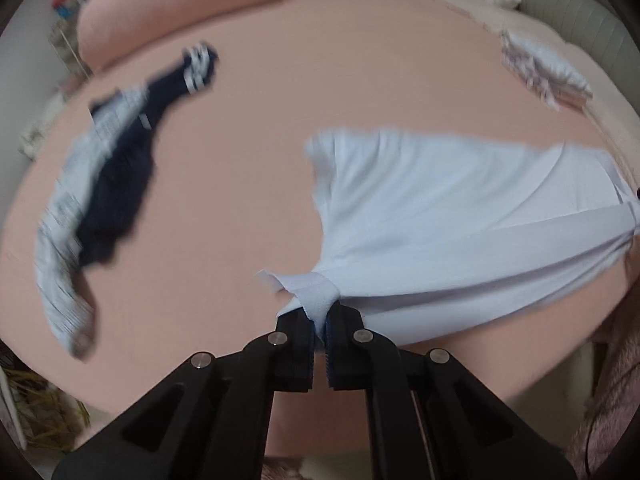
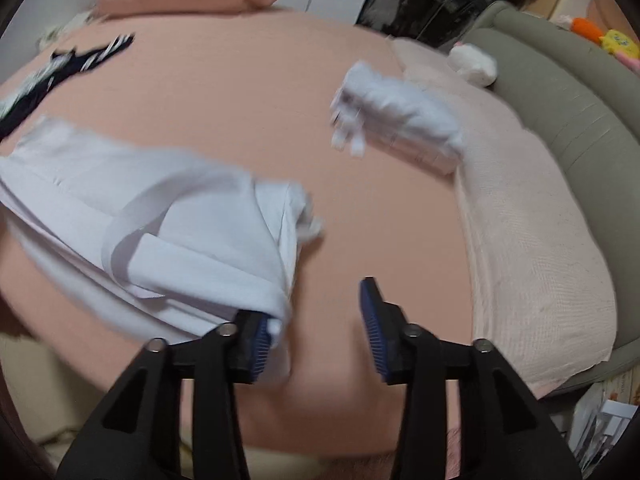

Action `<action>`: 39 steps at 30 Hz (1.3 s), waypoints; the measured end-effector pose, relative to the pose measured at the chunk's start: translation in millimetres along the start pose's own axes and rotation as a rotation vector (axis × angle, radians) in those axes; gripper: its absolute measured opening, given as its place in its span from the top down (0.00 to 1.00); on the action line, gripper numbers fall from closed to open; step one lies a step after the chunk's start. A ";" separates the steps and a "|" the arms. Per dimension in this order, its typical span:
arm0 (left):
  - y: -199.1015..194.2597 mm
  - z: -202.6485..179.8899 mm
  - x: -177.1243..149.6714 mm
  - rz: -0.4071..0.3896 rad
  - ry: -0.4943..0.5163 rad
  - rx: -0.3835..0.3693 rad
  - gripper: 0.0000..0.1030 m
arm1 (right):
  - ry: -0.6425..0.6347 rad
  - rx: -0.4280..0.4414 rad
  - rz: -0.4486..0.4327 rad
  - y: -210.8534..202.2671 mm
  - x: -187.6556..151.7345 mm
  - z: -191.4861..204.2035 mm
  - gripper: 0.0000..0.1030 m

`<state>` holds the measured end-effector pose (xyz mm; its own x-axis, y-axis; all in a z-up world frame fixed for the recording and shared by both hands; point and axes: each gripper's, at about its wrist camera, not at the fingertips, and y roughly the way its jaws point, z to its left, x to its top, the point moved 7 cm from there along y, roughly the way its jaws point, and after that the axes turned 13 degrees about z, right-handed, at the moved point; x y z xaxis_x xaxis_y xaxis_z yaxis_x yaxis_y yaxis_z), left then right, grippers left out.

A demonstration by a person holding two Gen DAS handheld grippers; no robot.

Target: Fold clothes

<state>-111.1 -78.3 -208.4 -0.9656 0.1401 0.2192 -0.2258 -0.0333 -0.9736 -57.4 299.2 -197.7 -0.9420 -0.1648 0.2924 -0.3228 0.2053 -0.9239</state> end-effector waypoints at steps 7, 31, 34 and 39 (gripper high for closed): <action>-46.4 -10.7 -7.6 -0.137 -0.046 -0.164 0.48 | 0.070 0.138 -0.079 -19.8 -4.1 6.6 0.44; -26.3 -2.1 -24.2 -0.068 -0.123 -0.136 0.57 | 0.111 0.134 0.062 5.6 -22.8 10.0 0.43; -34.6 -31.7 -12.5 -0.135 -0.054 -0.185 0.57 | 0.165 0.179 -0.022 -5.1 -22.1 4.4 0.43; 4.8 -61.8 -7.1 -0.009 0.049 -0.053 0.55 | 0.136 0.132 0.041 11.6 -19.6 12.6 0.43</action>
<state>-97.4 -18.3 -218.6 -0.9558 0.1885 0.2258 -0.2260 0.0208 -0.9739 -41.5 292.6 -217.3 -0.9608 -0.0252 0.2761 -0.2772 0.0795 -0.9575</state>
